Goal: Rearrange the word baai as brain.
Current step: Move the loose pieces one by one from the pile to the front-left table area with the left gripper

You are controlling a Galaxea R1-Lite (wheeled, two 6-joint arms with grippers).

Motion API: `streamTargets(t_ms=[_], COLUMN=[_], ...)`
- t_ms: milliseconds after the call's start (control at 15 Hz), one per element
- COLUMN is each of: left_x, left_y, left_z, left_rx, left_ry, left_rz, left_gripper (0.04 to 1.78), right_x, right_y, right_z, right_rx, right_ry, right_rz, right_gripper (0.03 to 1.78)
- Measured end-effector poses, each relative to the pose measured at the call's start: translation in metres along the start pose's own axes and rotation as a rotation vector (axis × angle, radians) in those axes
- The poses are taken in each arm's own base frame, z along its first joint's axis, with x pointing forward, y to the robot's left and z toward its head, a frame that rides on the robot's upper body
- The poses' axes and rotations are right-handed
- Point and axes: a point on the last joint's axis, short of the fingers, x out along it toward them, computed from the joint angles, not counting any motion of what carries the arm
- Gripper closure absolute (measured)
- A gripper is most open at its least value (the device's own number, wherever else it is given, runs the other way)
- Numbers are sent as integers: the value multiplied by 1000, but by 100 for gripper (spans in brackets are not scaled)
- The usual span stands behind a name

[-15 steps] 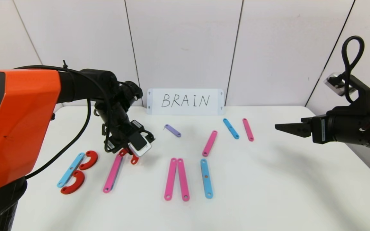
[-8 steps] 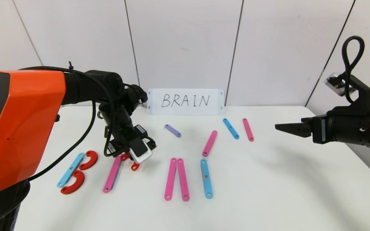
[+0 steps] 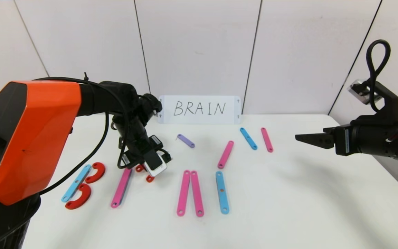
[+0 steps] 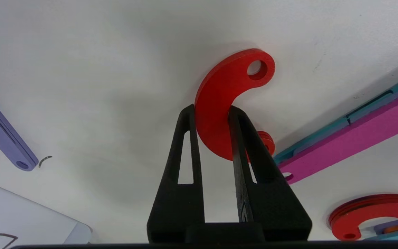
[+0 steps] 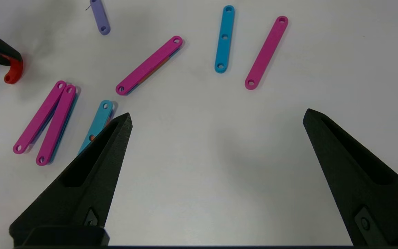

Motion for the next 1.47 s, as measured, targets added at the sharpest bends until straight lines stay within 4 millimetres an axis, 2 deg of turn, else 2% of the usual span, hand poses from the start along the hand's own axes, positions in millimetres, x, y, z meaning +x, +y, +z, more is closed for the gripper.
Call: streamTargets(t_ms=[667, 800, 1000, 1267, 1467], left_x=[1, 0, -1, -5, -12], left_y=[0, 0, 0, 1, 1], left_z=[-2, -3, -2, -1, 1], left_rx=[-9, -11, -10, -9, -33], left_ry=[-1, 1, 2, 5, 1], left_rz=[12, 14, 16, 25, 48], left_gripper=[153, 148, 124, 56, 21], right_x=[2, 3, 3, 3, 1], right_y=[0, 0, 0, 0, 1], right_z=[-2, -2, -2, -2, -2], right_rx=[0, 0, 0, -1, -1], right_ry=[7, 8, 10, 9, 3], right_rz=[2, 2, 2, 2, 3], right_gripper=[8, 8, 8, 8, 8])
